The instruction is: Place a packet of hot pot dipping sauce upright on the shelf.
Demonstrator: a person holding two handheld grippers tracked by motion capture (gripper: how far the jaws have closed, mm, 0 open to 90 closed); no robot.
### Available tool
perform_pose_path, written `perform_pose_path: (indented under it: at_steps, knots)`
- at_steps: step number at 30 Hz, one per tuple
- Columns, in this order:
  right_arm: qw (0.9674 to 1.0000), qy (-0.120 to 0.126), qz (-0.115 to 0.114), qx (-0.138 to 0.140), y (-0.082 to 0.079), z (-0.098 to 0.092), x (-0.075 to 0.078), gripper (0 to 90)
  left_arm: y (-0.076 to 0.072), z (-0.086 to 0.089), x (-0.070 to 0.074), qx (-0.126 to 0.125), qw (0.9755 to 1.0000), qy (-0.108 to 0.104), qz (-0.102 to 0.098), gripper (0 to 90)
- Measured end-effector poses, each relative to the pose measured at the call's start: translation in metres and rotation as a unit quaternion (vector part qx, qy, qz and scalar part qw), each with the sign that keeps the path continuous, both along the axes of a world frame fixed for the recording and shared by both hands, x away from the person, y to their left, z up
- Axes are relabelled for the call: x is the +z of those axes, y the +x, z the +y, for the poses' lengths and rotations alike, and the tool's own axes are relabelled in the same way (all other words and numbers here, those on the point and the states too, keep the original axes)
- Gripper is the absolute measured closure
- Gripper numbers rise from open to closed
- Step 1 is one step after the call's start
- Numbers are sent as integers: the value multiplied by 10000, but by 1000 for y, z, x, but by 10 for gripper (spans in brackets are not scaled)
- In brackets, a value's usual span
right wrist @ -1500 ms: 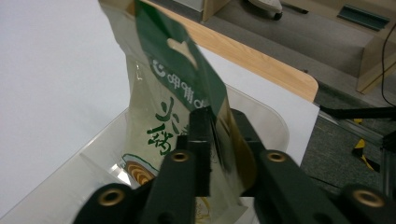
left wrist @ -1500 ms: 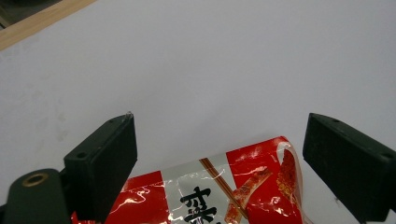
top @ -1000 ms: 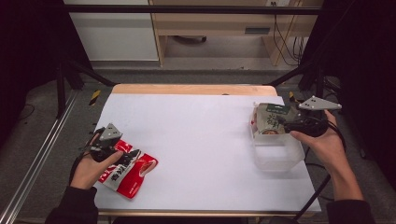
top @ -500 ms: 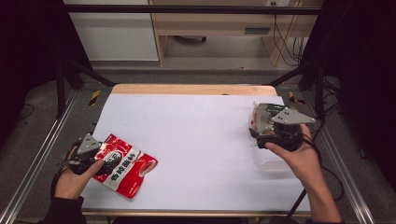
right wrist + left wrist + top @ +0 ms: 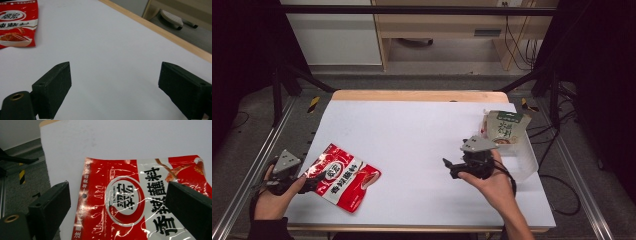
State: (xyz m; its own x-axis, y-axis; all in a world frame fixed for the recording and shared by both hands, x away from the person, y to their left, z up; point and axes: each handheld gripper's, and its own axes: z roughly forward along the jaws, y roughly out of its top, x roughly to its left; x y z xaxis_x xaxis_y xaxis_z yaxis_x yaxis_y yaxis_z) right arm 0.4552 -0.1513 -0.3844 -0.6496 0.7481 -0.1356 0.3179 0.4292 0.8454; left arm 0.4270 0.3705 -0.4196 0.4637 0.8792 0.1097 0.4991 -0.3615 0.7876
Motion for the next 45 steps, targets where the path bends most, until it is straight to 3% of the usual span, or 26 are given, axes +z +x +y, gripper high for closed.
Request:
perform_pose_path:
  at_steps: [3,6,10,13,15,18,20,23,26,30,34,45]
  knots:
    - [9998,145,96,101,0,17,-16,117,-1,10,-2,149,9998,-136,-14,63]
    - [9996,115,210,119,1,28,-31,119,-1,20,-3,220,9996,-184,-6,64]
    - [9986,344,374,139,-4,34,-46,113,0,28,-6,335,9991,-276,-6,71]
    - [9970,464,505,359,-5,37,-54,94,1,30,-8,294,9992,-281,39,70]
    - [9979,325,468,312,-4,39,-58,98,1,33,-11,232,9995,-182,95,69]
    - [9979,85,531,359,-4,43,-65,103,2,37,-17,260,9993,-218,160,83]
    - [9977,-40,574,361,-4,44,-67,105,3,38,-21,343,9990,-236,173,98]
    - [9978,-105,561,334,-3,43,-68,110,2,42,-23,259,9988,-342,244,183]
    - [9977,-134,583,304,-3,43,-69,113,2,44,-27,226,9988,-306,308,206]
    - [9973,-203,621,330,-3,44,-71,115,3,49,-33,263,9986,-201,403,212]
    - [9969,-238,668,335,-3,45,-72,118,4,55,-38,238,9979,-321,502,249]
    - [9963,-311,734,334,-2,45,-75,120,6,53,-44,134,9965,-349,751,286]
